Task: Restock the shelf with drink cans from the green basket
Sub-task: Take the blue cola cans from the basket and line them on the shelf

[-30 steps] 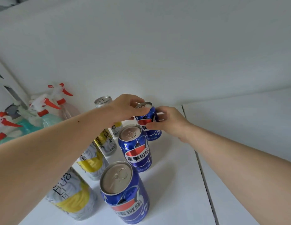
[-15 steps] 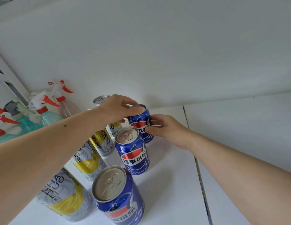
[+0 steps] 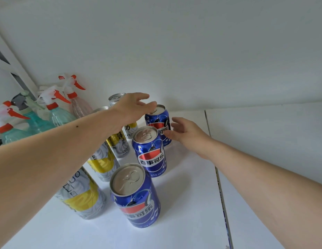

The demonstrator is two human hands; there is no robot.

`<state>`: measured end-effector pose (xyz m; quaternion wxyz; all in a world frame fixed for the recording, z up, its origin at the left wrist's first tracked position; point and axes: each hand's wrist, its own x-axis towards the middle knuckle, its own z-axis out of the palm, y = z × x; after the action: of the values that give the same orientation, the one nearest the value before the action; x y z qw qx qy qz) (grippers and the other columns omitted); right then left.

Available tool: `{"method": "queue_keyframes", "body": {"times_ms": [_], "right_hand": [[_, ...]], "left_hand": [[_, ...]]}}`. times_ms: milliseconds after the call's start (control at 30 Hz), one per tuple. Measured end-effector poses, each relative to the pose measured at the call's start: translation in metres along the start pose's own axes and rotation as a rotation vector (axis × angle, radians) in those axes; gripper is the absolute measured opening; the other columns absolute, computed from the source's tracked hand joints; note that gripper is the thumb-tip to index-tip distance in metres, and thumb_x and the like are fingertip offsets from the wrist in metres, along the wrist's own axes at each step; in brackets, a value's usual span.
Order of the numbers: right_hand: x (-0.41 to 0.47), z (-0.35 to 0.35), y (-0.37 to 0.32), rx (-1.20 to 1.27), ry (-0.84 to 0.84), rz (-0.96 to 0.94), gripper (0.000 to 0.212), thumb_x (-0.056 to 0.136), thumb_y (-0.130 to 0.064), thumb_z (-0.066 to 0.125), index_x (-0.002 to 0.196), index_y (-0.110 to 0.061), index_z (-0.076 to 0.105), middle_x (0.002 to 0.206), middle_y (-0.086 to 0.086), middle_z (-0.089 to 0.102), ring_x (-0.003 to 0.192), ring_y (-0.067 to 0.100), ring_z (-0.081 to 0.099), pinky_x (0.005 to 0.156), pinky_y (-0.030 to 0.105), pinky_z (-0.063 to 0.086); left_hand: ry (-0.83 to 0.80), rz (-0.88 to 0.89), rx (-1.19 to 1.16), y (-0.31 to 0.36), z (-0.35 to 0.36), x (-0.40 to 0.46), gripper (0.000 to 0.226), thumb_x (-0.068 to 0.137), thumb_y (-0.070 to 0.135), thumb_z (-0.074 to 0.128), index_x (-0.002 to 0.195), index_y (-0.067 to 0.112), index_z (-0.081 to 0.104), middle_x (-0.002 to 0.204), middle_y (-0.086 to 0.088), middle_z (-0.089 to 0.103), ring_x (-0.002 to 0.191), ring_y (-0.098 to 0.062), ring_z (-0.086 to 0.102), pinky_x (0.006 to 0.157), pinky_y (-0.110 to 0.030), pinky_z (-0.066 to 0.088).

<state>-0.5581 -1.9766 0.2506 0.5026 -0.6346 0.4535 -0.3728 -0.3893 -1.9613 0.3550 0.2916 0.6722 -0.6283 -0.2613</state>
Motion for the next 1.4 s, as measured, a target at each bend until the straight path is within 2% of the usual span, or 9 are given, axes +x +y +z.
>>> {"method": "queue_keyframes", "body": {"times_ms": [133, 300, 467, 600, 767, 867, 1033, 1233, 1400], "right_hand": [[-0.019, 0.0, -0.01, -0.074, 0.129, -0.031, 0.059, 0.093, -0.025, 0.065, 0.146, -0.011, 0.042, 0.149, 0.006, 0.047, 0.134, 0.018, 0.047, 0.106, 0.031, 0.039], [-0.053, 0.011, -0.02, -0.122, 0.335, -0.051, 0.039, 0.091, -0.025, 0.065, 0.129, -0.013, 0.062, 0.13, 0.003, 0.063, 0.114, 0.015, 0.061, 0.103, 0.043, 0.048], [-0.106, 0.028, -0.03, -0.169, 0.497, -0.047, 0.028, 0.093, -0.023, 0.064, 0.118, -0.013, 0.067, 0.117, 0.002, 0.069, 0.108, 0.015, 0.064, 0.1, 0.032, 0.049], [-0.148, 0.041, -0.036, -0.189, 0.581, -0.042, 0.021, 0.093, -0.022, 0.062, 0.111, -0.015, 0.07, 0.108, 0.001, 0.07, 0.104, 0.015, 0.065, 0.096, 0.026, 0.047], [-0.195, 0.066, -0.042, -0.229, 0.598, -0.078, 0.019, 0.095, -0.025, 0.059, 0.107, -0.016, 0.07, 0.103, 0.0, 0.071, 0.099, 0.014, 0.065, 0.093, 0.027, 0.049], [-0.223, 0.09, -0.043, -0.245, 0.583, -0.102, 0.021, 0.093, -0.034, 0.056, 0.103, -0.02, 0.069, 0.102, 0.002, 0.072, 0.101, 0.018, 0.066, 0.093, 0.041, 0.052], [-0.276, 0.14, -0.032, -0.277, 0.601, -0.16, 0.012, 0.092, -0.038, 0.05, 0.086, -0.035, 0.06, 0.091, -0.011, 0.068, 0.096, 0.015, 0.068, 0.086, 0.045, 0.055], [-0.325, 0.208, 0.01, -0.272, 0.573, -0.248, 0.023, 0.097, -0.024, 0.048, 0.106, -0.011, 0.065, 0.094, -0.005, 0.069, 0.09, 0.018, 0.069, 0.084, 0.036, 0.052], [-0.343, 0.271, 0.063, -0.277, 0.477, -0.188, 0.025, 0.097, -0.026, 0.047, 0.107, -0.012, 0.064, 0.096, 0.0, 0.068, 0.09, 0.022, 0.068, 0.085, 0.04, 0.053]], "left_hand": [[0.075, 0.041, -0.035, 0.003, -0.008, -0.015, 0.055, 0.091, 0.042, 0.058, 0.141, 0.026, 0.043, 0.133, 0.003, 0.057, 0.104, -0.013, 0.053, 0.083, -0.028, 0.04], [0.102, 0.097, -0.075, 0.002, -0.018, -0.043, 0.051, 0.09, 0.041, 0.059, 0.137, 0.025, 0.048, 0.13, 0.005, 0.059, 0.105, -0.013, 0.055, 0.083, -0.027, 0.042], [0.115, 0.212, -0.098, -0.003, -0.021, -0.082, 0.045, 0.091, 0.036, 0.059, 0.132, 0.02, 0.053, 0.125, 0.005, 0.059, 0.103, -0.011, 0.056, 0.078, -0.023, 0.044], [0.157, 0.329, -0.09, -0.008, -0.02, -0.114, 0.042, 0.089, 0.037, 0.06, 0.127, 0.019, 0.058, 0.123, 0.003, 0.062, 0.111, -0.013, 0.058, 0.096, -0.033, 0.05], [0.288, 0.41, -0.113, -0.016, -0.021, -0.168, 0.034, 0.088, 0.033, 0.058, 0.117, 0.017, 0.066, 0.114, 0.005, 0.067, 0.106, -0.011, 0.06, 0.095, -0.031, 0.049], [0.348, 0.435, -0.136, -0.028, -0.023, -0.209, 0.028, 0.087, 0.031, 0.057, 0.108, 0.018, 0.07, 0.108, 0.007, 0.07, 0.1, -0.009, 0.063, 0.092, -0.029, 0.05], [0.394, 0.446, -0.158, -0.079, -0.009, -0.274, 0.025, 0.086, 0.031, 0.055, 0.103, 0.02, 0.07, 0.104, 0.006, 0.068, 0.095, -0.006, 0.062, 0.087, -0.027, 0.051], [0.409, 0.385, -0.233, -0.162, 0.018, -0.335, 0.022, 0.088, 0.025, 0.055, 0.104, 0.017, 0.069, 0.104, 0.003, 0.065, 0.092, -0.004, 0.061, 0.081, -0.021, 0.051], [0.351, 0.293, -0.167, -0.246, 0.025, -0.372, 0.023, 0.089, 0.025, 0.056, 0.105, 0.016, 0.069, 0.104, 0.004, 0.062, 0.093, -0.007, 0.061, 0.084, -0.028, 0.052]]}}
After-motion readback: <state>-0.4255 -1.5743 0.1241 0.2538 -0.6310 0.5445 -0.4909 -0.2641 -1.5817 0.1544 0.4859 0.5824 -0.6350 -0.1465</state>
